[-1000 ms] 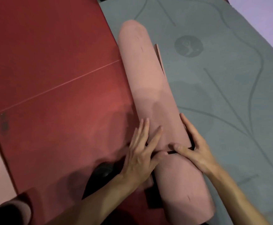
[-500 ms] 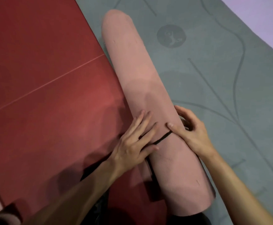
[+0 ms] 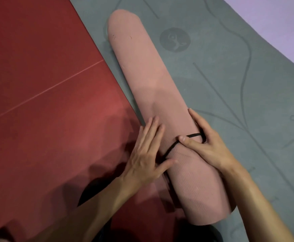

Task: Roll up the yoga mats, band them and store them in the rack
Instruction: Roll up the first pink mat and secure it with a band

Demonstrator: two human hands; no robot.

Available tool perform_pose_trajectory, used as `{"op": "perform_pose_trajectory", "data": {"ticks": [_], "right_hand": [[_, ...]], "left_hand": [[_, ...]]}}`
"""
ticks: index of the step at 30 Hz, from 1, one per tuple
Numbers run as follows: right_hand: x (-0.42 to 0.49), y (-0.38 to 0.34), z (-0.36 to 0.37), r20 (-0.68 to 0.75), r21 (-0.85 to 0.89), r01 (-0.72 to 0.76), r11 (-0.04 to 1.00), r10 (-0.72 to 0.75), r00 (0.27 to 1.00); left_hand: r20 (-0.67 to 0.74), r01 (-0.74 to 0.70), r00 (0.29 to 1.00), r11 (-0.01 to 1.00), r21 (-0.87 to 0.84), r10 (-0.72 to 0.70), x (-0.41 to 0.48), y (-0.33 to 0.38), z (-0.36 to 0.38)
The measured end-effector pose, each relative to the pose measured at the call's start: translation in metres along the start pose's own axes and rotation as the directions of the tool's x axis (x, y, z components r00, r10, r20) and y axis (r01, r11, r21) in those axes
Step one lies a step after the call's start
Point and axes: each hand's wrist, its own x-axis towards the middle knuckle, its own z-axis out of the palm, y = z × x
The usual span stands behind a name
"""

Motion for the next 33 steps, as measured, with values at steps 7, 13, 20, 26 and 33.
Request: {"op": "perform_pose_trajectory", "data": {"ticks": [7,13,20,26,33], "right_hand": [[0.007,-0.006,-0.007,-0.116,-0.002,-0.123,0.992,0.122,0.986],[0.018,-0.015,-0.013,-0.263,-0.199,-0.320,0.926,0.264,0.928],[-0.018,-0.024,-0.012,-0.232,-0.379,-0.371,0.848,0.301,0.925],[-0.004,-0.017,-0.030,-0.163,-0.336,-0.365,0.869,0.328,0.931],[-0.007,-0.015,-0.028,-0.216,-0.338,-0.354,0.872,0.295,0.931]], "left_hand": [[-0.069,0.131,0.988,0.988,-0.080,-0.137,-0.017,-0.006,0.010],[-0.031,0.084,0.995,0.974,-0.211,-0.092,-0.012,0.009,0.015],[-0.242,-0.096,0.968,0.990,-0.101,0.069,0.028,-0.006,0.017],[-0.299,-0.149,0.944,0.989,-0.021,0.136,0.039,0.011,0.026],[-0.280,-0.144,0.952,0.988,-0.049,0.125,0.044,0.008,0.027]]}}
